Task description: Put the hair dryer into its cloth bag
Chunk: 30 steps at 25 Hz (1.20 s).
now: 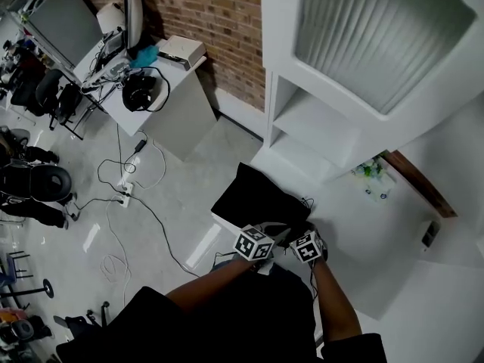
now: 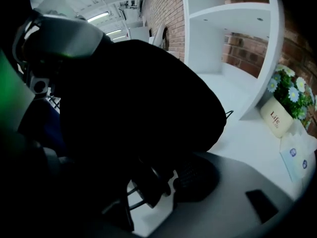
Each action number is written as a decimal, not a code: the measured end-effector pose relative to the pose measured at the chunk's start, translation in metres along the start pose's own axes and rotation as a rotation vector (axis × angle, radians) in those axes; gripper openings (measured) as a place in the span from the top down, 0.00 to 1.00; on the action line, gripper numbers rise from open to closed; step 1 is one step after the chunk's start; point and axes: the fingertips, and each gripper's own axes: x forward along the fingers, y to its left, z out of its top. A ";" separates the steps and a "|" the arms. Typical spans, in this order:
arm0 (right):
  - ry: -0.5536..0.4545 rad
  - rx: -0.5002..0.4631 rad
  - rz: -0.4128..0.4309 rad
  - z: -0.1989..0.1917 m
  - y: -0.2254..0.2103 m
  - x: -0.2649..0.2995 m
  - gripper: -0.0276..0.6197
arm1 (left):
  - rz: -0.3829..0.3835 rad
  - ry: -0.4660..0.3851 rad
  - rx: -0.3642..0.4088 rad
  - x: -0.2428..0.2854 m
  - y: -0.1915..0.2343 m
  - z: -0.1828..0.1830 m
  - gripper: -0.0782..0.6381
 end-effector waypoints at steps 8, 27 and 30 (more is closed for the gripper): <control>-0.049 0.070 0.002 -0.019 -0.001 -0.026 0.50 | 0.002 0.018 0.013 -0.003 0.004 -0.002 0.84; -0.117 0.087 -0.028 -0.002 -0.004 -0.029 0.69 | -0.049 0.047 0.052 0.008 -0.017 -0.011 0.84; -0.123 0.078 -0.011 0.011 -0.002 -0.024 0.69 | -0.048 0.036 0.040 0.008 -0.017 -0.009 0.84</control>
